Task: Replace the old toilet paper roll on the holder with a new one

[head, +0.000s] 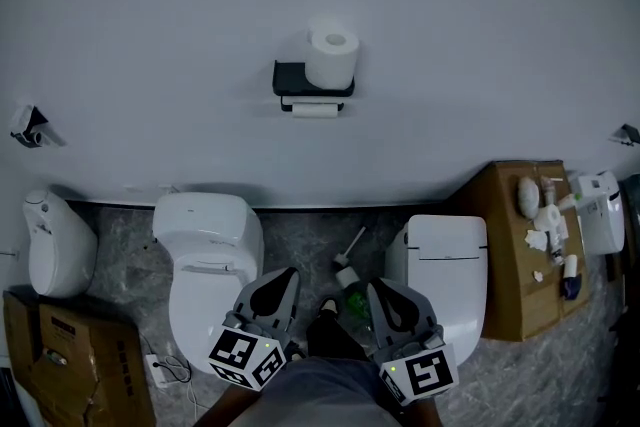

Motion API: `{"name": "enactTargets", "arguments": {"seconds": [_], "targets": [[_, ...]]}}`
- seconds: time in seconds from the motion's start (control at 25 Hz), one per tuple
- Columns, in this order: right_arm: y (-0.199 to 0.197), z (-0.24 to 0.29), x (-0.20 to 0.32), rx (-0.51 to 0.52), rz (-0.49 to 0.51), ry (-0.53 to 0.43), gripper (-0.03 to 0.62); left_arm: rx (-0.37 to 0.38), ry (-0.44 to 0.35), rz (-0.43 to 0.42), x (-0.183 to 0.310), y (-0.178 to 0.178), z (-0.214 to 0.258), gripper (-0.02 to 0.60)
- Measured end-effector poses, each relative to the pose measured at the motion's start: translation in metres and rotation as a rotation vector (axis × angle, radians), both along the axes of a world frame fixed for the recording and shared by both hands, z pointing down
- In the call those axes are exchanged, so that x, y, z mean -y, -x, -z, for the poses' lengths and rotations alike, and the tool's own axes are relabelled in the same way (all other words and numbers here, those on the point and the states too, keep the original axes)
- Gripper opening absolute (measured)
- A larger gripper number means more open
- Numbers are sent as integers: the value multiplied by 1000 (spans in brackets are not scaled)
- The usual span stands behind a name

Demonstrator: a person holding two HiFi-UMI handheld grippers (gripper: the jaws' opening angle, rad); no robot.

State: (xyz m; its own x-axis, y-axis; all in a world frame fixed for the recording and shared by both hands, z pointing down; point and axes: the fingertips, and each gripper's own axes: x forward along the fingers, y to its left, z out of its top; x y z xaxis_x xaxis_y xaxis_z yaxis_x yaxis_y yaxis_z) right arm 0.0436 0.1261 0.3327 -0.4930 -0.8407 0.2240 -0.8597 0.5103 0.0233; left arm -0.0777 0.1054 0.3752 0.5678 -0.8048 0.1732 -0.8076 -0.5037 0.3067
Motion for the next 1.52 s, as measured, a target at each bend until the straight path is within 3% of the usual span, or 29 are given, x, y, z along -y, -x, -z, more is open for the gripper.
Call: {"name": "enactTargets", "arguments": {"seconds": [0.36, 0.88, 1.08, 1.32, 1.52], "targets": [[-30, 8, 57, 29, 46, -43, 18, 31, -46, 30, 54, -33, 14, 5], [-46, 19, 89, 63, 62, -98, 18, 53, -119, 57, 85, -53, 35, 5], [-45, 21, 108, 59, 55, -102, 18, 16, -118, 65, 108, -50, 37, 5], [-43, 19, 137, 42, 35, -79, 18, -90, -61, 59, 148, -46, 29, 5], [-28, 11, 166, 30, 30, -54, 18, -96, -49, 32, 176, -42, 25, 5]]}}
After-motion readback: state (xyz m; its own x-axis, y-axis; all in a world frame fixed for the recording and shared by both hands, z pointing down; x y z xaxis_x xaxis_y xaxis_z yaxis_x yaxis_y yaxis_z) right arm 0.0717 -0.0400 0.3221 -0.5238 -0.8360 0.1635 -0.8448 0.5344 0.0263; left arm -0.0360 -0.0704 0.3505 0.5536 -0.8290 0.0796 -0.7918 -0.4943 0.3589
